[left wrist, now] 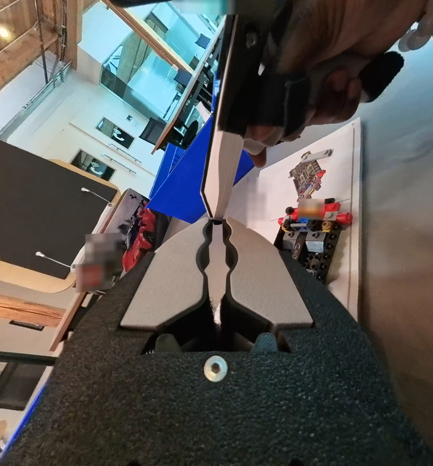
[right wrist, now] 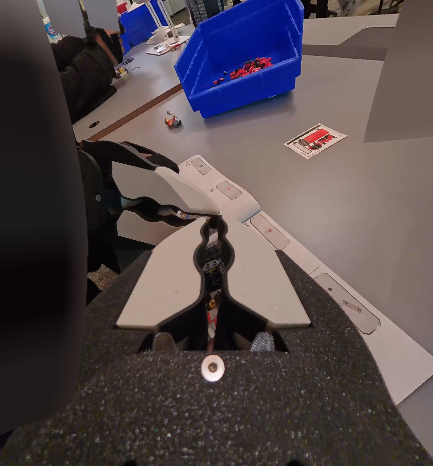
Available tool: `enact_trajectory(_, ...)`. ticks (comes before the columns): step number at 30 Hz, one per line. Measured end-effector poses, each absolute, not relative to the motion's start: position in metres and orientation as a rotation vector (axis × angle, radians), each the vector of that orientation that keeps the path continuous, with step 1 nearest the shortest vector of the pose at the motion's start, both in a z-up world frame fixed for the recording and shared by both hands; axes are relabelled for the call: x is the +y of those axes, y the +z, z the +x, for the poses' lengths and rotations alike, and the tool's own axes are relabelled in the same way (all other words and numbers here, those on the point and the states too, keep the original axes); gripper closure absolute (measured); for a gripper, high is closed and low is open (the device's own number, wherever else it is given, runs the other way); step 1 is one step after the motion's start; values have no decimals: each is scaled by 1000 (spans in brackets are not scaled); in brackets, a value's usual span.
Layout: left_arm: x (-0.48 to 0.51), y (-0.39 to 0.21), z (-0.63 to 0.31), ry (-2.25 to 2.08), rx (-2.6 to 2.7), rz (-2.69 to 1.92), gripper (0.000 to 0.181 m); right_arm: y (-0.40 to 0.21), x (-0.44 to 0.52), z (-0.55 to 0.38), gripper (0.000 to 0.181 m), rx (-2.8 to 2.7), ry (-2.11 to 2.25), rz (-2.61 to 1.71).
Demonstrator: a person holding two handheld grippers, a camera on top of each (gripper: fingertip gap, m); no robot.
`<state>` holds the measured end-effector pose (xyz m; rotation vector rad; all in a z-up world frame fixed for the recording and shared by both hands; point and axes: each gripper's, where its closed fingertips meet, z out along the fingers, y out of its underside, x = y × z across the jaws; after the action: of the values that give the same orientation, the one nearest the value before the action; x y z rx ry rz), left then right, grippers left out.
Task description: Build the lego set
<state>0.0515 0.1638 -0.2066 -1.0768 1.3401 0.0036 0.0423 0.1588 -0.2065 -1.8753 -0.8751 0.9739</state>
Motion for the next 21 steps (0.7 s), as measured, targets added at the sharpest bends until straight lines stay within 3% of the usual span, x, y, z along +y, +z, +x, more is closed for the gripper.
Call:
enact_trajectory(12,163,-211,53,39,1360,-1073,173,-211,159,44,178,-917,922,-1879)
enact_trajectory(21,162,-212,50,-216,1318,-1194,164,-210,160,54,178,-917,981,-1880)
